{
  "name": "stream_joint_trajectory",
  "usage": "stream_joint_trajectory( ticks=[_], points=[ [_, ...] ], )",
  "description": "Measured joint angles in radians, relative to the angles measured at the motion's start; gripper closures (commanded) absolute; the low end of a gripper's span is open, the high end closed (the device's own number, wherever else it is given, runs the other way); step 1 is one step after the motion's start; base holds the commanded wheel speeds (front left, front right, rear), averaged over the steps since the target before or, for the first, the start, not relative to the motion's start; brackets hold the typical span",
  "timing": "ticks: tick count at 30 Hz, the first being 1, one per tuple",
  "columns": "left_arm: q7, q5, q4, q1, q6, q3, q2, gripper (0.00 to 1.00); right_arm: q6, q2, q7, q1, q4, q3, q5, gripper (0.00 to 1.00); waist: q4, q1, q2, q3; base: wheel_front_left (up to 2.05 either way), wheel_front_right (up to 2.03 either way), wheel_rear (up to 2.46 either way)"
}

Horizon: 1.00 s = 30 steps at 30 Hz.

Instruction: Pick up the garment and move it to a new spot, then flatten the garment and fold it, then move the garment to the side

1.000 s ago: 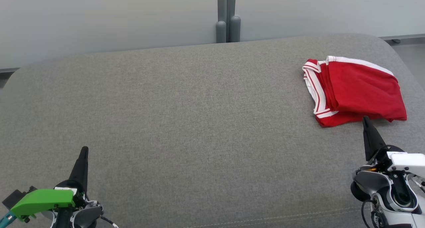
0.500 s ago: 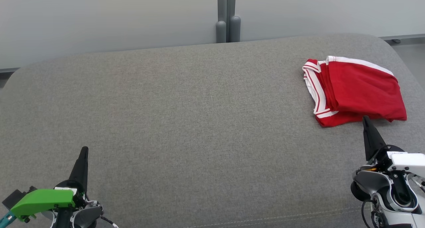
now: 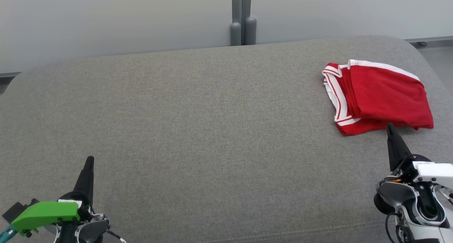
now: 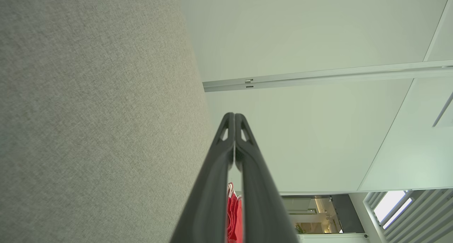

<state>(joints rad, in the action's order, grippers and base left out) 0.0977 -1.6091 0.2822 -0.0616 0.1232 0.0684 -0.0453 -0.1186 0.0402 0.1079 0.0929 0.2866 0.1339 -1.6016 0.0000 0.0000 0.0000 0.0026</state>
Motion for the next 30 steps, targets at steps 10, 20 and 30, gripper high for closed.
stream_joint_trajectory(
  ticks=[10, 20, 30],
  points=[
    [0.001, 0.0, 0.0, 0.0, 0.0, 0.0, 0.0, 1.0, 0.0, 0.0, 0.0, 0.0, -0.001, 0.0, 0.0, 1.0, 0.0, 0.0, 0.0, 0.0, 0.0, 0.0, 0.0],
    [0.004, 0.0, -0.001, 0.0, 0.0, 0.001, 0.0, 1.0, 0.0, 0.0, 0.0, 0.0, -0.002, 0.0, 0.0, 1.0, 0.0, 0.0, 0.0, 0.0, 0.0, 0.0, 0.0],
    [0.004, 0.0, -0.001, 0.0, 0.0, 0.001, 0.0, 1.0, 0.0, 0.0, 0.0, 0.0, -0.003, 0.0, 0.0, 1.0, 0.0, 0.0, 0.0, 0.0, 0.0, 0.0, 0.0]
  ],
)
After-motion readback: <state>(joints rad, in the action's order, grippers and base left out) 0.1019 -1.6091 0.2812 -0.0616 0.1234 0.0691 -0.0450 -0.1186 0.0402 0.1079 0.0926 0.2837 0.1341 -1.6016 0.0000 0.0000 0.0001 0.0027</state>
